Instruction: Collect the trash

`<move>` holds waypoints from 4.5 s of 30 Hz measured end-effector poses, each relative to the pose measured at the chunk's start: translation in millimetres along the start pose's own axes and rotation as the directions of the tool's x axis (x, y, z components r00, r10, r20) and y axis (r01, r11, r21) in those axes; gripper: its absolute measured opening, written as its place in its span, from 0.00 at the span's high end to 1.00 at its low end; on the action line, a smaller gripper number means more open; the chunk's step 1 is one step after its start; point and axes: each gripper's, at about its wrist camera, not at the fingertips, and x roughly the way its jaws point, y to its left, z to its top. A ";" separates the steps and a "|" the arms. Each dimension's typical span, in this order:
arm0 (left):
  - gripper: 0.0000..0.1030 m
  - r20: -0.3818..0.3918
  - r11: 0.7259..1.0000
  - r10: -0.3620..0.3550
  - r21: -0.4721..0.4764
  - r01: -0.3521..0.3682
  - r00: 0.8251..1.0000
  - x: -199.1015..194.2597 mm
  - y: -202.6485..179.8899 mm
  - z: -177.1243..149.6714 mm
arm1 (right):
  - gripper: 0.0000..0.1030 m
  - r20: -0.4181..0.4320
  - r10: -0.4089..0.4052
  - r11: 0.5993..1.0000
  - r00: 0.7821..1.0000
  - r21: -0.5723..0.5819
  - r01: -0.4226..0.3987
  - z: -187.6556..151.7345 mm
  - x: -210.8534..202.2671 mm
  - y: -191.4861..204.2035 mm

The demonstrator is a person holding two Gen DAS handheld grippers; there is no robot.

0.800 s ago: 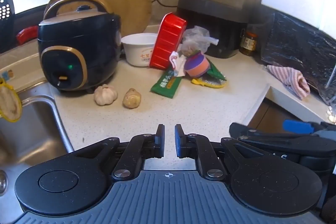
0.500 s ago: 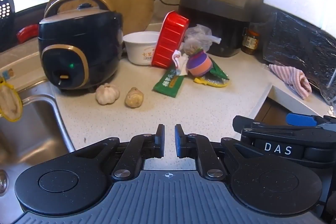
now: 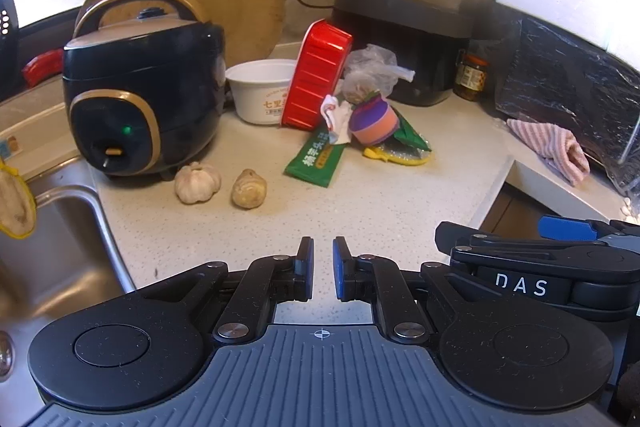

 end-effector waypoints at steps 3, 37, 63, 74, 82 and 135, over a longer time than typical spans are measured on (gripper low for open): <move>0.88 -0.001 1.000 -0.004 0.002 0.004 1.000 0.8 0.3 0.2 | 0.00 -0.007 -0.004 1.000 1.000 0.001 0.004 -0.4 1.4 0.2; 0.88 -0.024 0.999 -0.032 0.007 0.032 0.999 4.7 1.3 -1.0 | 0.00 -0.039 -0.022 1.000 0.999 0.002 0.022 -2.8 4.4 -0.5; 0.88 -0.034 0.999 -0.052 -0.015 0.051 0.998 7.3 14.9 -1.0 | 0.00 -0.049 -0.042 0.999 0.998 0.001 0.042 -5.7 4.0 5.6; 0.88 -0.024 0.986 -0.141 -0.095 0.138 0.990 21.7 57.4 5.3 | 0.00 -0.034 -0.086 0.996 0.996 -0.012 0.086 3.2 12.1 22.7; 0.88 0.089 0.938 -0.277 -0.190 0.289 0.957 42.5 97.9 15.1 | 0.00 -0.034 0.044 0.994 0.998 0.096 -0.041 4.3 24.1 25.2; 0.55 -0.138 0.995 0.095 0.021 -0.093 0.986 168.4 55.1 60.5 | 0.00 -0.119 0.211 0.978 0.970 0.017 -0.210 -3.3 117.0 -36.5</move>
